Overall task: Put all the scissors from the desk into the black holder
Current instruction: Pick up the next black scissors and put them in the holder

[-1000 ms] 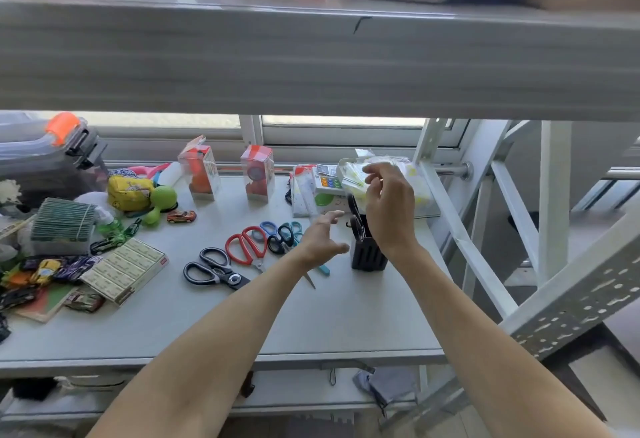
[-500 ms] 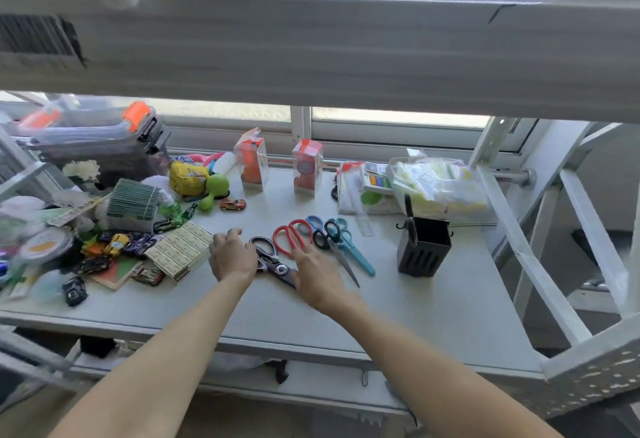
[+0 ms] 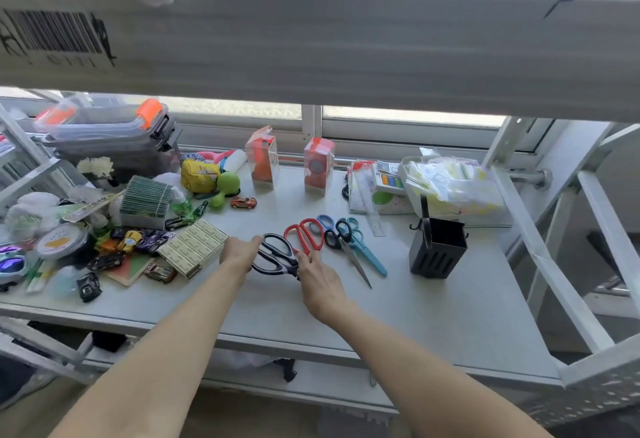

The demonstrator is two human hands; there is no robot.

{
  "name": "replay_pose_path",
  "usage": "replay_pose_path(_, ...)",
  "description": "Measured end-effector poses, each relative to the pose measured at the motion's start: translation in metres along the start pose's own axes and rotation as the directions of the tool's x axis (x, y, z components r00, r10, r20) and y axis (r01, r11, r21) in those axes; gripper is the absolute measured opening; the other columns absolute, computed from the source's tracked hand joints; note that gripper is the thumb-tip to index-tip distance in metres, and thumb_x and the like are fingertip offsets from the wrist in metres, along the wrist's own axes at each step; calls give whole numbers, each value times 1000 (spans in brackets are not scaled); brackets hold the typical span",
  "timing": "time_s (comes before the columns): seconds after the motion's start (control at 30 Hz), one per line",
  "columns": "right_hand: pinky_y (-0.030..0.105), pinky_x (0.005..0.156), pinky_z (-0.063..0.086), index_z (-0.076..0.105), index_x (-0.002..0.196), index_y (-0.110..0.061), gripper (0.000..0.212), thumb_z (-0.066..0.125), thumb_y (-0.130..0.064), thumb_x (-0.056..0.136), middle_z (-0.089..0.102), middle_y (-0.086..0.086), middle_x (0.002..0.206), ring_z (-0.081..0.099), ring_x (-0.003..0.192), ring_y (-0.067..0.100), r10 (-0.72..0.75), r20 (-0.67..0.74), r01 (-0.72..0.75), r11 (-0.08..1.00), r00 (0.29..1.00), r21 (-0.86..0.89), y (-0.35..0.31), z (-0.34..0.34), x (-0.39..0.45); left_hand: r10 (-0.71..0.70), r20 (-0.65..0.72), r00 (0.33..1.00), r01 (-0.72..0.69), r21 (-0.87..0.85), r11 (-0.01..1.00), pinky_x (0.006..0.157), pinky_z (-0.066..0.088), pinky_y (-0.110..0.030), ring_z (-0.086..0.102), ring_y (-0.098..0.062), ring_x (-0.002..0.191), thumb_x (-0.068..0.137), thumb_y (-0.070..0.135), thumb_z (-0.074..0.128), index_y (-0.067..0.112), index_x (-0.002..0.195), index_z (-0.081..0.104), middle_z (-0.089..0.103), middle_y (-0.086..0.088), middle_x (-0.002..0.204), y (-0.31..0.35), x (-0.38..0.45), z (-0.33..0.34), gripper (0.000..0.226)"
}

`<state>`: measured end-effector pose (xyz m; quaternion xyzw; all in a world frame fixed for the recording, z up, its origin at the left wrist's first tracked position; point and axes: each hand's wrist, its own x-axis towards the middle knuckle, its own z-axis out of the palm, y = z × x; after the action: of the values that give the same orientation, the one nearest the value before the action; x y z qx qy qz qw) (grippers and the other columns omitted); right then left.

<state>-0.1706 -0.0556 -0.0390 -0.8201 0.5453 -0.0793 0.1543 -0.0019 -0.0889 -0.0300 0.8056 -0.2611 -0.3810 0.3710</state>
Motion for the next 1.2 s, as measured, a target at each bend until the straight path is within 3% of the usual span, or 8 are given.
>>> replay_pose_path(0.23,36,63,41,46,125,-15,38,59,-27,91,50,10,115,62,86,35,38,-206,-15,993,978,115,10,-11,-20,217,288,933,-179,-153,972,52,32,-26,38,-13,53,97,35,57,11,84,71,44,-1,60,32,-50,-4,30)
replay_pose_path(0.47,23,58,36,46,97,-19,21,56,-7,82,48,-3,91,46,65,13,59,-482,133,925,874,355,53,-39,-74,401,680,614,-336,-235,912,53,42,-16,53,-7,60,83,63,59,22,86,76,61,4,68,70,-109,9,45)
replay_pose_path(0.57,26,59,45,45,96,-20,16,55,-8,89,54,0,88,53,66,13,214,-557,125,852,802,508,75,-51,-98,383,681,624,-425,-116,898,53,47,-12,53,-7,64,88,54,60,19,98,72,64,4,75,75,-116,44,39)
replay_pose_path(0.7,2,80,42,55,104,-7,13,52,0,94,60,-9,96,57,93,-10,330,-664,178,798,671,576,102,-79,-117,343,710,614,-455,-36,890,64,53,-18,61,-9,76,96,39,58,19,115,62,66,-2,103,79,-122,93,28)
replay_pose_path(0.87,-1,75,37,54,100,-10,10,53,-1,95,54,-26,89,53,85,-15,315,-781,206,850,539,485,134,-133,-109,344,738,581,-516,8,856,70,54,-24,65,-17,93,92,21,67,15,148,38,50,-11,135,86,-130,138,64)
replay_pose_path(1.0,-1,76,36,58,106,3,14,55,-6,95,59,2,95,56,87,-7,310,-732,119,875,607,469,152,-157,-85,352,731,584,-597,93,797,85,59,-38,54,-29,120,85,8,73,22,156,24,28,-14,154,94,-135,163,87)
replay_pose_path(1.1,23,81,42,58,107,1,17,58,-9,94,58,18,106,57,95,26,337,-555,-70,892,761,446,161,-159,-64,345,740,577,-606,105,789,85,59,-36,50,-24,115,84,5,73,21,157,21,21,-8,159,94,-134,173,91)
replay_pose_path(1.2,30,81,37,55,110,2,20,57,-11,94,54,20,112,52,104,33,336,-389,-214,922,858,324,165,-151,-50,360,726,586,-612,106,784,87,60,-40,55,-26,113,85,4,71,18,155,29,30,-8,157,90,-132,179,83)
